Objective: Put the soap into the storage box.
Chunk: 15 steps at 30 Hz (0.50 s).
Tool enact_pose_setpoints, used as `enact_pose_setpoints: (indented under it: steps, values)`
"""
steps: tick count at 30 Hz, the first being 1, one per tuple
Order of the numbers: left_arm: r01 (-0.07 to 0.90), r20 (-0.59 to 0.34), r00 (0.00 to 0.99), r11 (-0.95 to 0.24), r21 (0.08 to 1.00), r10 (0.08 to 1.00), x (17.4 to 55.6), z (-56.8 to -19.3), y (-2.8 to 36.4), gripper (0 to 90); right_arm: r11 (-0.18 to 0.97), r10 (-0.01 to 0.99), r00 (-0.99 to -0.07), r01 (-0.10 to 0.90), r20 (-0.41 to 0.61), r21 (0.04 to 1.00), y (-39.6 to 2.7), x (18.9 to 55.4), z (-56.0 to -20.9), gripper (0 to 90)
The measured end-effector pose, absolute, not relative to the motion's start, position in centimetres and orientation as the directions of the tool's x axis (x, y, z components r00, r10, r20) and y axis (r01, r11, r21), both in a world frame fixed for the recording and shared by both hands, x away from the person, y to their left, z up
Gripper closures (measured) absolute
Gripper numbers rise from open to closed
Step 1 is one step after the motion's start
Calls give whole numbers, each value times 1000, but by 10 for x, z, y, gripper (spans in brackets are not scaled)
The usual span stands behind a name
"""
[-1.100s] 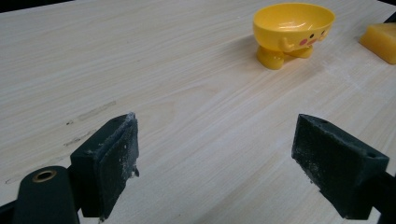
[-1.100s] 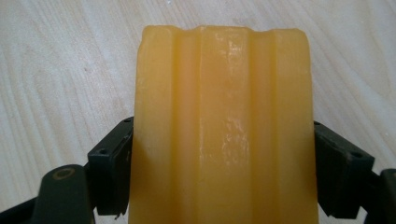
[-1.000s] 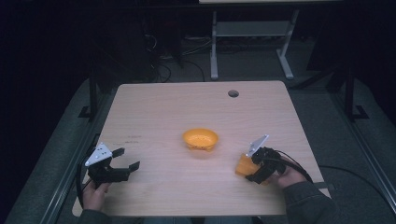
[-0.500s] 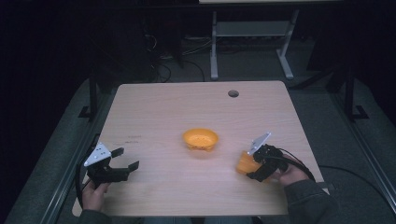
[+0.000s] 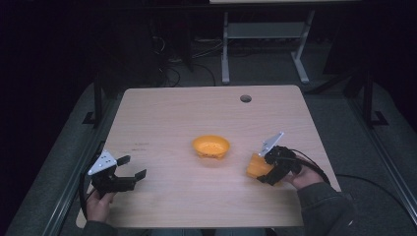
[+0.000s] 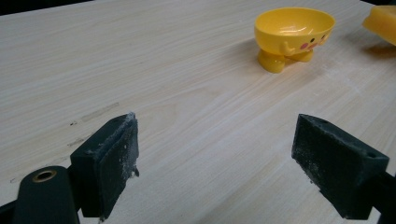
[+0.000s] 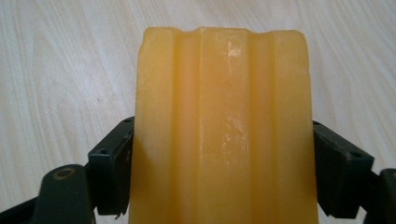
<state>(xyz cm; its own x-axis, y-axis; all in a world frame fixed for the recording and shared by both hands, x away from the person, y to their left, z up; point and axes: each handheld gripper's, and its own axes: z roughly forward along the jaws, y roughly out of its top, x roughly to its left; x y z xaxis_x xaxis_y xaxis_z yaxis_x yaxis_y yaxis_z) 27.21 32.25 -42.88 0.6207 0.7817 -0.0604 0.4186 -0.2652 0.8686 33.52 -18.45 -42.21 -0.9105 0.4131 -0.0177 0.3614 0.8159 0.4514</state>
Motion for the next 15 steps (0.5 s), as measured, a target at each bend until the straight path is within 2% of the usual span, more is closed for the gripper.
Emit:
enact_pose_setpoints:
  steps: [15]
  values:
    - [418, -61, 621, -264, 869, 781, 273, -429, 323, 141, 826, 383, -923, 323, -39, 462, -170, 348, -409, 206]
